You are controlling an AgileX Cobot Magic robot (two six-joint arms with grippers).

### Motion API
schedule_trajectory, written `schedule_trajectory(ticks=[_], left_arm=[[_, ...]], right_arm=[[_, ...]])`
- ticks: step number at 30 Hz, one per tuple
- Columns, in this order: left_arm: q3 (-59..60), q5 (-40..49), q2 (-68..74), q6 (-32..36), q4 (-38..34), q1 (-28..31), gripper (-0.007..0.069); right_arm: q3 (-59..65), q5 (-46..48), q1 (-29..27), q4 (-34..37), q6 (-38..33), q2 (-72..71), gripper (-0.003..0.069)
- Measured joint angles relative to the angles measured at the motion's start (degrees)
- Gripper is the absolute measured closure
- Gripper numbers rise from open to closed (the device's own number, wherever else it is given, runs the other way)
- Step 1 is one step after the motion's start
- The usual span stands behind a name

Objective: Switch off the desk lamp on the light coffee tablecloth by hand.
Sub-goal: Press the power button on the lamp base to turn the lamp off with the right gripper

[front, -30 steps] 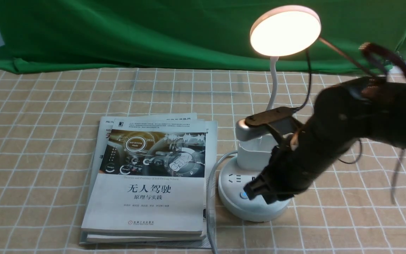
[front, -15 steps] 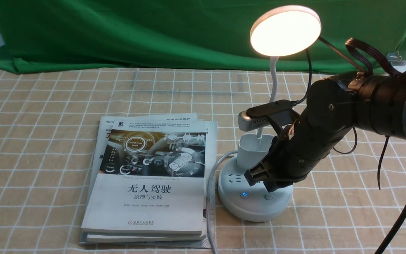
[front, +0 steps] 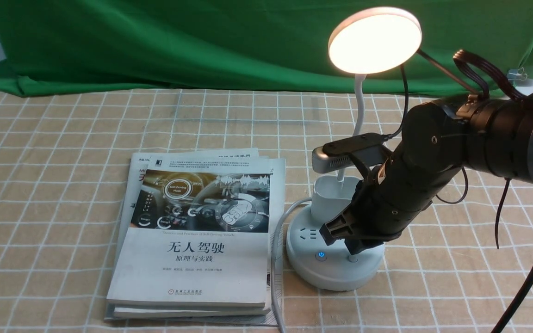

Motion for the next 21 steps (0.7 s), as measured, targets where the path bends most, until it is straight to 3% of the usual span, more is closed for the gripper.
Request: schedule_trajectory(ticks=[21], left_arm=[[0.0,0.0,0.0,0.0,0.0,0.0,0.062]], right_arm=[[-0.5,0.1,0.0,0.0,-0.3,1.0,0.0629]])
